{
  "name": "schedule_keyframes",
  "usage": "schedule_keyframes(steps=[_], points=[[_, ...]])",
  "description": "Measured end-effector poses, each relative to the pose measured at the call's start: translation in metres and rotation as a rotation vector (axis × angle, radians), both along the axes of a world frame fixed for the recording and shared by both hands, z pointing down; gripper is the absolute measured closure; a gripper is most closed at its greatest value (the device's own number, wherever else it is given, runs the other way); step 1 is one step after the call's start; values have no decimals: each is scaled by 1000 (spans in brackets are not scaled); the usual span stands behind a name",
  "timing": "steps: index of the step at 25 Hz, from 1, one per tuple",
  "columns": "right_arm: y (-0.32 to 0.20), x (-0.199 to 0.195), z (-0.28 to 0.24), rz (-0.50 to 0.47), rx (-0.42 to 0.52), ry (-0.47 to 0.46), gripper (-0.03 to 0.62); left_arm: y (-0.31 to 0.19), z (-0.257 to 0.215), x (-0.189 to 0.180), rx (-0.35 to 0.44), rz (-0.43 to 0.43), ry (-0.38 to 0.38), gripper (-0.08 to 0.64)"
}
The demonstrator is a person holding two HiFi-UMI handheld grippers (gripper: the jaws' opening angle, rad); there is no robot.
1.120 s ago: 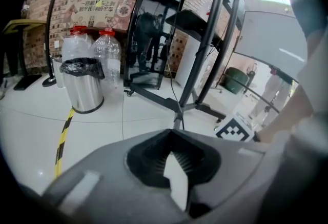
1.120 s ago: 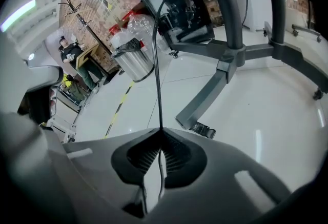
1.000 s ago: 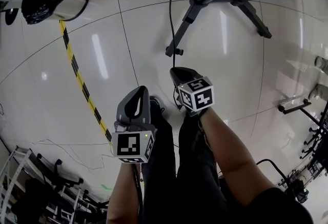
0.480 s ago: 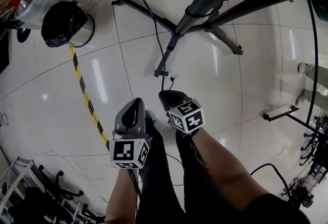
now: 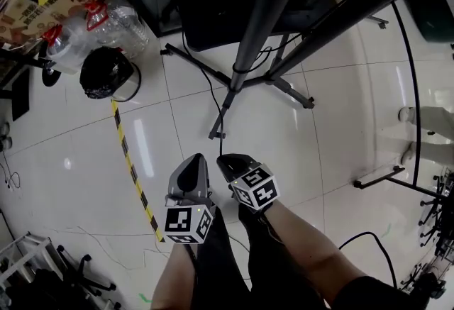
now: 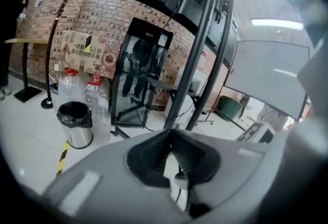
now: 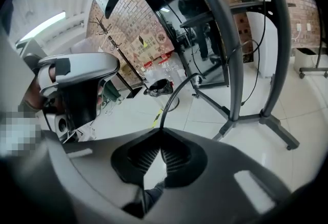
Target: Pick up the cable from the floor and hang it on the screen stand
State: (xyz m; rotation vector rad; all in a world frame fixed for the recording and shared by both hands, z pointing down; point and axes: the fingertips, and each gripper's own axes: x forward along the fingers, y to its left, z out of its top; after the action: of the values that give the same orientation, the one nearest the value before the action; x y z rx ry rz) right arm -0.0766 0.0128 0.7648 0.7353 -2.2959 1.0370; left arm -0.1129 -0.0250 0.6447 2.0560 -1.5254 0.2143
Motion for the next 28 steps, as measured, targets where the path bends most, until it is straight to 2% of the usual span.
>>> schedule_keyframes(steps=[3, 6, 15, 20, 24, 28], points=[[-9, 3, -30, -1, 30, -31, 578, -10, -28, 4, 35, -1, -15, 556], [-19, 2, -60, -49, 84, -45, 578, -18, -55, 4, 67, -15, -20, 555], [-30, 8, -157, -112, 189, -79, 578, -14, -140, 18, 146, 13, -32, 555], [-33, 18, -201, -129, 261, -64, 578, -8, -175, 27, 186, 34, -29, 555], [-26, 31, -238, -154, 259, -70, 578, 4, -202, 27, 198, 36, -29, 555], [-23, 49, -279, -158, 222, -115, 578, 7, -230, 24, 234, 13, -37, 555]])
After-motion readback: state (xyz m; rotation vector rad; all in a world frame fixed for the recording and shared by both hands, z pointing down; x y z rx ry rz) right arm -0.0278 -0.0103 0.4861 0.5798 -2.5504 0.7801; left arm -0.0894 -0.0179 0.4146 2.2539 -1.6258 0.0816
